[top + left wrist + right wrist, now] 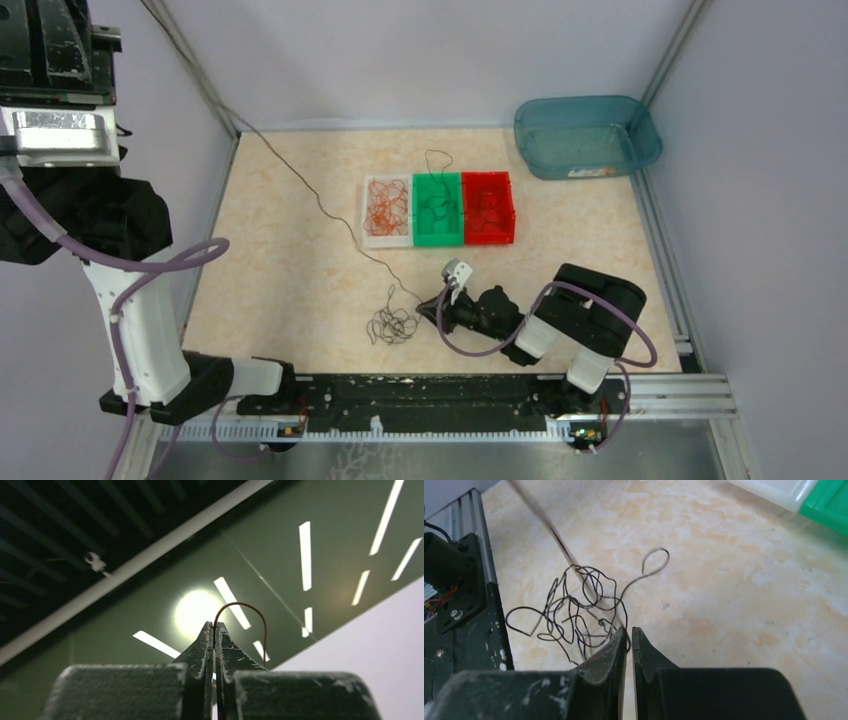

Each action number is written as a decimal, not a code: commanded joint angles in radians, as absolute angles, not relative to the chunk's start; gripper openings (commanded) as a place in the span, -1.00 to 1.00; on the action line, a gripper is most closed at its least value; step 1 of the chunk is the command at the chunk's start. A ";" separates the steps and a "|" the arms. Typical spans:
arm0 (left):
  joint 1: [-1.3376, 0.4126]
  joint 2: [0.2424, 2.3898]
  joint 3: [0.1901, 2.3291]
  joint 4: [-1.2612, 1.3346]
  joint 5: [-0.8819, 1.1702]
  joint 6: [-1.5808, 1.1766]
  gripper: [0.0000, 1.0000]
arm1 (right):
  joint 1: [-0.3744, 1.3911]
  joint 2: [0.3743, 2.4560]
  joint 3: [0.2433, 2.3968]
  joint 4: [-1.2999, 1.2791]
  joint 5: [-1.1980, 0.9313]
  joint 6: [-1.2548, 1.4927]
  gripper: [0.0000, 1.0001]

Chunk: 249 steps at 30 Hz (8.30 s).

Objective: Untangle the cables

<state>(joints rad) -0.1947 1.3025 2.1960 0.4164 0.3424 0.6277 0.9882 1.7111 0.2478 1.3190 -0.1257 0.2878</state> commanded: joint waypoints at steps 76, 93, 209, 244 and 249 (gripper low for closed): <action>-0.398 1.132 1.417 -0.656 0.877 0.417 0.99 | 0.490 1.136 1.025 0.705 -0.156 0.120 -1.00; -0.399 1.056 1.284 -0.657 0.782 0.400 0.99 | 0.419 1.198 0.918 0.727 -0.058 -0.075 -1.00; -0.130 0.840 0.848 -0.676 1.179 0.742 0.73 | 1.092 1.271 0.845 0.610 -0.229 0.011 -1.00; -0.152 0.821 0.840 -0.643 1.096 0.660 -1.00 | 1.075 1.179 0.871 0.627 -0.246 0.074 -0.35; -0.152 0.828 0.911 -0.602 1.152 0.553 -1.00 | 1.030 1.128 0.792 0.638 -0.232 0.104 0.28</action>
